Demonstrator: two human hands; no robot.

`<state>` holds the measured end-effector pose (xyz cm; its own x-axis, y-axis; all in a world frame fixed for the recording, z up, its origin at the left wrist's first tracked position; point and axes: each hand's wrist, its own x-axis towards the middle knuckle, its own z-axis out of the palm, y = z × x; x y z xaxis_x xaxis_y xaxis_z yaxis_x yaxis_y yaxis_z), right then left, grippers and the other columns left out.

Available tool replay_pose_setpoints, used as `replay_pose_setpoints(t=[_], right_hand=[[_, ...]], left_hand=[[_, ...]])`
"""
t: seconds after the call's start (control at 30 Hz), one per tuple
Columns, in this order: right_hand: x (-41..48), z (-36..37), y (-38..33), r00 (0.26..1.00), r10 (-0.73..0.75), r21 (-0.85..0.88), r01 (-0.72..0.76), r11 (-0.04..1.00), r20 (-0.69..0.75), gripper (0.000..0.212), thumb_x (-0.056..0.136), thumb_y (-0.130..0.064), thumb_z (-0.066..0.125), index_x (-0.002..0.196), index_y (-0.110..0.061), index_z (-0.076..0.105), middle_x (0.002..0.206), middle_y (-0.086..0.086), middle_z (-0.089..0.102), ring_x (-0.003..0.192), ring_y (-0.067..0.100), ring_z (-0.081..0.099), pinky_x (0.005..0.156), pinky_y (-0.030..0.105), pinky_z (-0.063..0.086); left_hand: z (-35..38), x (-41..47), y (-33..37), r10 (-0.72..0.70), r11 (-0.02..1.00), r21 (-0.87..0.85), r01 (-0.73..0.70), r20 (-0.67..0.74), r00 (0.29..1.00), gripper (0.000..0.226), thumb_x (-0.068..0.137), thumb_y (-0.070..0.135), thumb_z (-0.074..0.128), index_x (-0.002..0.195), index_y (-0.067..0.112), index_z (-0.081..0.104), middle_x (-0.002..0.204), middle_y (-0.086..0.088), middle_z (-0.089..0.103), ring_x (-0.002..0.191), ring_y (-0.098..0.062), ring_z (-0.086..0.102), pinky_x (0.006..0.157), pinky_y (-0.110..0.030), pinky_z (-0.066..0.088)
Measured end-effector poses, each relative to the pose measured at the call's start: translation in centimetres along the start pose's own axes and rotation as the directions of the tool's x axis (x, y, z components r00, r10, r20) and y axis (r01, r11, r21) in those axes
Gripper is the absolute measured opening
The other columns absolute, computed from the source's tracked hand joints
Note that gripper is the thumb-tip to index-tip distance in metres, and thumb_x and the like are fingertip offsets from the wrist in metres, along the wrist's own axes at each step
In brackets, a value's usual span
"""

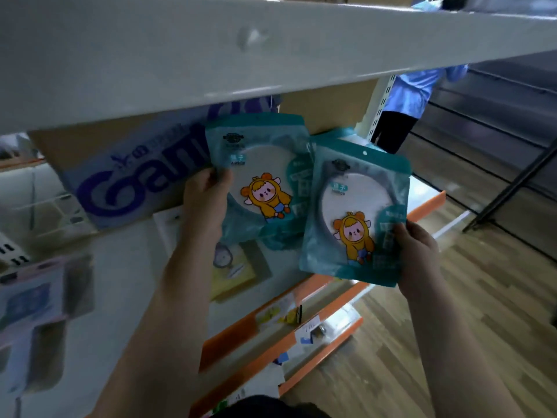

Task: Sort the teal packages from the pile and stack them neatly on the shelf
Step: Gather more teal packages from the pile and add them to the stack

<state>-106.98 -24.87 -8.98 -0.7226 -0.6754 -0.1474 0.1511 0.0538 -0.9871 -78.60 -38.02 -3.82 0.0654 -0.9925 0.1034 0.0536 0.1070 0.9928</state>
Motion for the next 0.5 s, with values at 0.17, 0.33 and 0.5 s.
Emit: replay_pose_setpoints(t=[0.17,0.33,0.5], right_hand=[[4.4,-0.7,-0.5,1.0,0.014,0.005,-0.014,1.0,0.023,0.016,0.099,-0.024,0.053,0.106,-0.018,0.066,0.088,-0.003,0.074,0.079,0.016,0.071,0.063,0.033,0.057],[8.3,-1.7,-1.3,0.995,0.014,0.03,-0.017,0.999,0.098,0.016,0.099,-0.022,0.052,0.101,-0.021,0.068,0.087,-0.002,0.073,0.077,0.015,0.071,0.065,0.033,0.055],[12.4,-3.9,-2.5,0.976,0.024,0.003,-0.026,1.0,0.217,0.019,0.1,-0.021,0.049,0.095,-0.02,0.066,0.072,-0.01,0.072,0.063,0.006,0.07,0.054,0.024,0.054]], left_hand=[[3.3,1.8,-0.6,-0.082,0.997,0.007,0.082,0.005,0.997,0.012,0.093,0.024,0.062,0.084,0.018,0.065,0.084,-0.002,0.07,0.08,-0.018,0.068,0.076,-0.038,0.056],[5.5,2.1,-1.5,-0.06,0.995,0.073,0.066,-0.078,0.995,0.012,0.089,0.027,0.067,0.085,0.016,0.066,0.09,-0.01,0.071,0.089,-0.031,0.068,0.084,-0.051,0.054],[7.8,1.4,-1.8,-0.023,0.991,0.118,0.056,-0.261,0.965,0.023,0.075,0.037,0.076,0.082,0.016,0.069,0.088,-0.011,0.072,0.09,-0.035,0.069,0.082,-0.05,0.055]])
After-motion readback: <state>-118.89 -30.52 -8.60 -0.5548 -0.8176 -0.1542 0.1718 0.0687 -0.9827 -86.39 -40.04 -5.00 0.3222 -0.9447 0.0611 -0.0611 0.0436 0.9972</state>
